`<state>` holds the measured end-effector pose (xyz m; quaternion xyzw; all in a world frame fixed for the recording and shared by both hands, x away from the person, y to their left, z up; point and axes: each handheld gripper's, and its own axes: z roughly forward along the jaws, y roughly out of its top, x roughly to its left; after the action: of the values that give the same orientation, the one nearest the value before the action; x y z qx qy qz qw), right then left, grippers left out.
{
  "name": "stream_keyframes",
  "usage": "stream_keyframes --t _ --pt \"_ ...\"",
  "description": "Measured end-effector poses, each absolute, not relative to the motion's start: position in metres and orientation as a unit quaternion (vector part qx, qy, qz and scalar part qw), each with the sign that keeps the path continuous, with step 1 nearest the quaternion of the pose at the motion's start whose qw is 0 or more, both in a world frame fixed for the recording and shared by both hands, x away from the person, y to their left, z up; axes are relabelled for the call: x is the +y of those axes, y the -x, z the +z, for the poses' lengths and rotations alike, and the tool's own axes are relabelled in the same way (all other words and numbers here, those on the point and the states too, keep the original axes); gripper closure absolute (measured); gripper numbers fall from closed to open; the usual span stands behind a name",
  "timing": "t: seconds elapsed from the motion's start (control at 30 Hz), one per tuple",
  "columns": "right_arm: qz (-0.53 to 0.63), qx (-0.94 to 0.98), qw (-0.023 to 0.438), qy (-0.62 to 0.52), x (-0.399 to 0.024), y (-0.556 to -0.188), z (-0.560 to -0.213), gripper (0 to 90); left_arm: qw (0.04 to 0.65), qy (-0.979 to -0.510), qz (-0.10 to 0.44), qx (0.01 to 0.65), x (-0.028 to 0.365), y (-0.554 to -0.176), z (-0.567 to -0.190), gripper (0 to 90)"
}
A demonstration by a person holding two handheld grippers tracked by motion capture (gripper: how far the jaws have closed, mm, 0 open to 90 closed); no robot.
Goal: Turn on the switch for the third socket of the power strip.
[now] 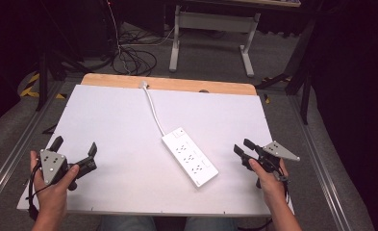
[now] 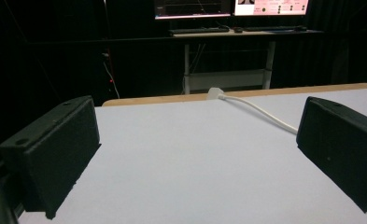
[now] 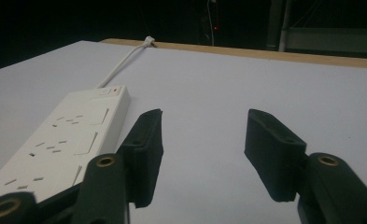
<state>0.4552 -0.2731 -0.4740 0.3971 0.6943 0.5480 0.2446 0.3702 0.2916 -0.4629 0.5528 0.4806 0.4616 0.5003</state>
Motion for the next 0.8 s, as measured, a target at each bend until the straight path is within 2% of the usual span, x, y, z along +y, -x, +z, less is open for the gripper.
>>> stream_keyframes --t 0.33,0.6,0.8 --pt "0.544 0.700 0.249 -0.390 -0.2734 -0.4546 -0.4729 62.5 0.501 -0.553 0.460 0.481 0.2919 -0.3702 -0.4630 0.0" --pt "0.538 0.698 0.261 -0.394 -0.2742 -0.4542 -0.4717 82.2 0.501 -0.556 0.459 0.479 0.2917 -0.3703 -0.4632 0.0" --pt "0.543 0.694 0.261 -0.394 -0.2754 -0.4542 -0.4714 84.3 0.501 -0.556 0.458 0.480 0.2919 -0.3703 -0.4632 0.0"
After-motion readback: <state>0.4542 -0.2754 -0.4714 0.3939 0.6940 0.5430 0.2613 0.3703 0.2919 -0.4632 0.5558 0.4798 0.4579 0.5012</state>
